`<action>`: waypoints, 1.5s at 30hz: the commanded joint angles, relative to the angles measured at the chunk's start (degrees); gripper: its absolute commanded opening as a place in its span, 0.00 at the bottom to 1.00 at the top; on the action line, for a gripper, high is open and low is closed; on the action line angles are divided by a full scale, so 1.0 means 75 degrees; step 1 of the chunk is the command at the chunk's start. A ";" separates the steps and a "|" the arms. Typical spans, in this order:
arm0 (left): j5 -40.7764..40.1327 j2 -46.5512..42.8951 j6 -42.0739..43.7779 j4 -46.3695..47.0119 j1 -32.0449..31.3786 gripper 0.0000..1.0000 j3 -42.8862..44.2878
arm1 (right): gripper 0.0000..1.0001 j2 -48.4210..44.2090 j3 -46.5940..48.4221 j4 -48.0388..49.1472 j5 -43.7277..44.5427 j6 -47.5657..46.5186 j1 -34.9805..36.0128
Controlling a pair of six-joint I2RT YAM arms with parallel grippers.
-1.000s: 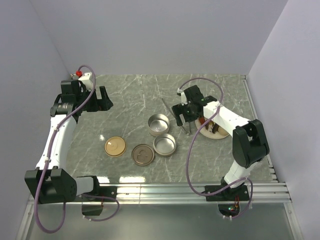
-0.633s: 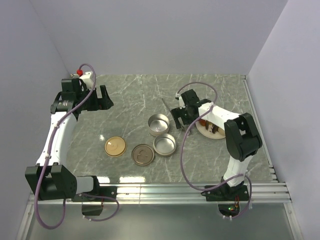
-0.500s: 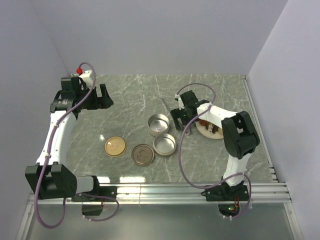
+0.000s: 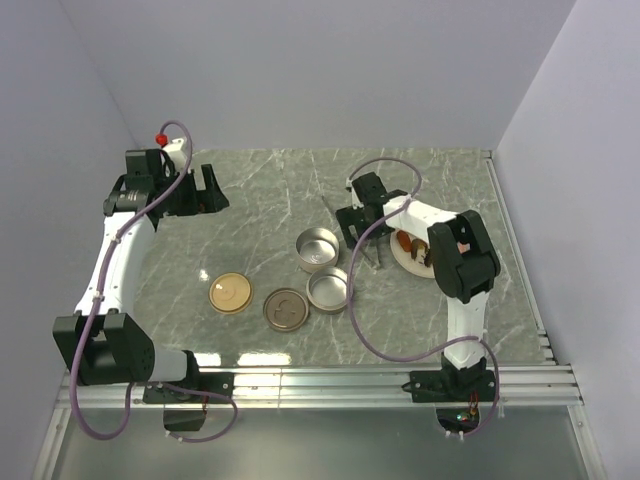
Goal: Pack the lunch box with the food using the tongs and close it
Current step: Grab the clamp with the right arm
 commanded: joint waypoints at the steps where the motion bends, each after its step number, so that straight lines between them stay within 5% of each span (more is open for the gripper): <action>1: 0.0216 0.0026 -0.0118 0.0095 0.0013 0.99 0.0338 | 1.00 0.0418 0.0649 -0.0353 0.0025 0.0055 0.0007; 14: 0.0205 0.0109 -0.0130 0.0212 0.0013 0.99 0.0373 | 0.99 0.1064 0.1530 -0.0858 0.0013 0.0196 -0.0121; 17: 0.0205 0.0109 -0.0118 0.0200 0.0013 0.99 0.0396 | 0.90 0.0982 0.1437 -0.0811 -0.0151 0.0091 -0.0121; 26: 0.0275 -0.0008 -0.0060 0.0177 0.0013 0.99 0.0467 | 0.76 -0.0119 0.0920 -0.0705 -0.0584 -0.0179 -0.0215; 45: 0.1095 -0.0243 -0.0060 0.0165 0.0013 0.99 0.0713 | 0.75 -0.1690 0.2256 -0.2790 -0.2411 -0.1233 -0.0602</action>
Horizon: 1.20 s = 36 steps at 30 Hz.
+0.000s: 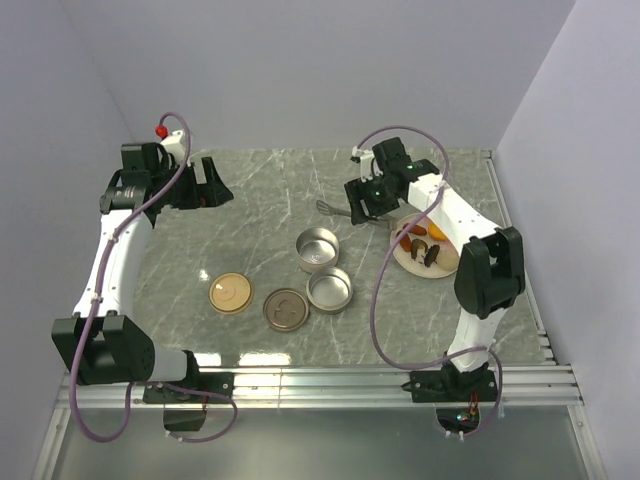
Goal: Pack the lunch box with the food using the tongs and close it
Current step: Grab the clamp with the right arm, then pick up the food using the clamp
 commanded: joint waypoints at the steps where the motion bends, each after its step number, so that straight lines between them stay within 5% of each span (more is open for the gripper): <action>1: 0.0352 -0.0339 -0.0048 0.0174 0.0013 0.99 0.0331 | 0.75 -0.0583 0.0531 -0.0594 -0.0582 -0.0327 -0.0176; 14: 0.0903 -0.0515 -0.0072 0.0397 0.0013 0.99 0.0308 | 0.75 -0.2281 0.0286 -0.2350 -0.1368 -0.1604 -0.1862; 28: 0.1196 -0.0609 0.0022 0.0350 0.0013 0.99 0.0226 | 0.76 -0.4801 -0.2081 -0.2107 0.0271 -0.2402 -0.3339; 36: 0.1348 -0.0609 0.0081 0.0326 0.0013 0.98 0.0284 | 0.71 -0.5047 -0.2339 -0.2750 -0.0278 -0.3149 -0.4886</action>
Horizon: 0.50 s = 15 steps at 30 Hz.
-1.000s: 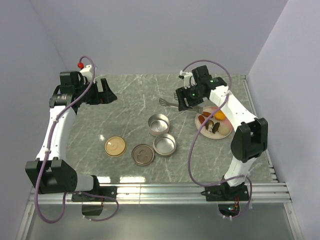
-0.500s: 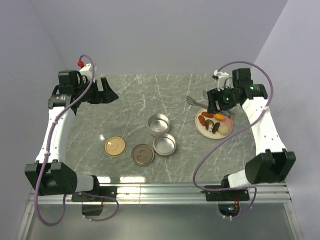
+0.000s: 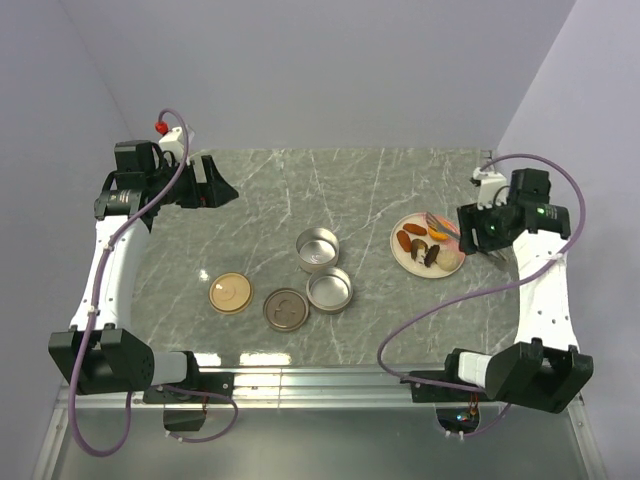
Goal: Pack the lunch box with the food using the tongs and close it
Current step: Pick up the food using the clamp
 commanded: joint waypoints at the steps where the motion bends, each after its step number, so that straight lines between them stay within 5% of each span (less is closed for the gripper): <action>1: 0.0267 -0.0247 0.0069 0.0320 0.0013 0.98 0.0153 | 0.71 -0.0417 -0.0119 -0.0346 -0.0272 -0.0671 -0.0498; 15: 0.0408 -0.0166 -0.0154 0.0485 0.0013 0.98 0.0153 | 0.71 -0.0525 -0.1033 -0.0523 0.0126 -0.1235 -0.1390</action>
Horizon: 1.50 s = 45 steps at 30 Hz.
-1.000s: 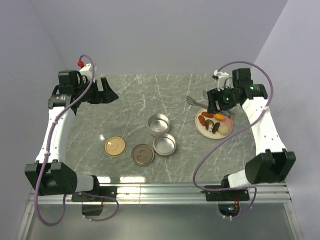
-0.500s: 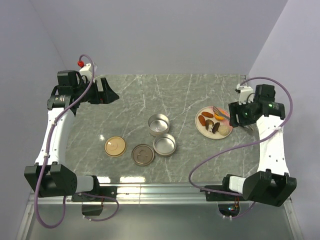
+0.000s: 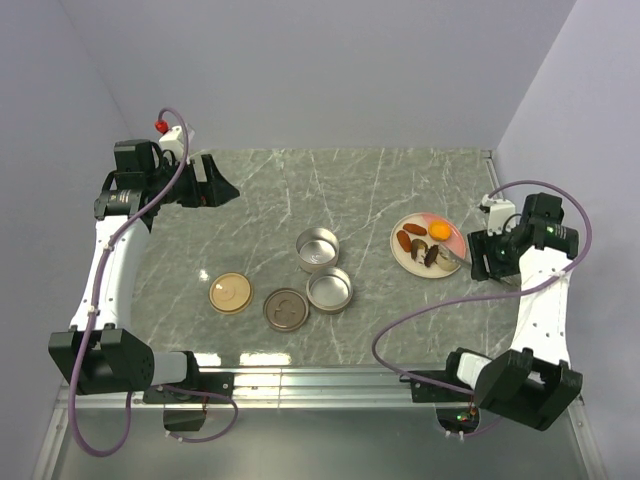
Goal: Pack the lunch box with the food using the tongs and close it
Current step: Pick up the food using the clamp
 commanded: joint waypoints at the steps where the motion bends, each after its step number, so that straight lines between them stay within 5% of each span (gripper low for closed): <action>1: 0.0227 -0.0154 -0.0142 0.0360 0.0013 0.98 0.0176 | 0.71 0.0272 0.0054 0.0127 0.0073 -0.0136 -0.0195; 27: 0.0169 -0.0037 -0.0095 0.0371 0.0013 0.98 0.0200 | 0.70 0.1807 0.0417 0.0526 -0.0360 -0.0054 -0.0278; 45: 0.0110 0.0151 -0.0107 0.0348 0.0013 0.98 0.0282 | 0.57 0.1714 0.0464 0.0280 -0.0478 -0.0112 -0.0278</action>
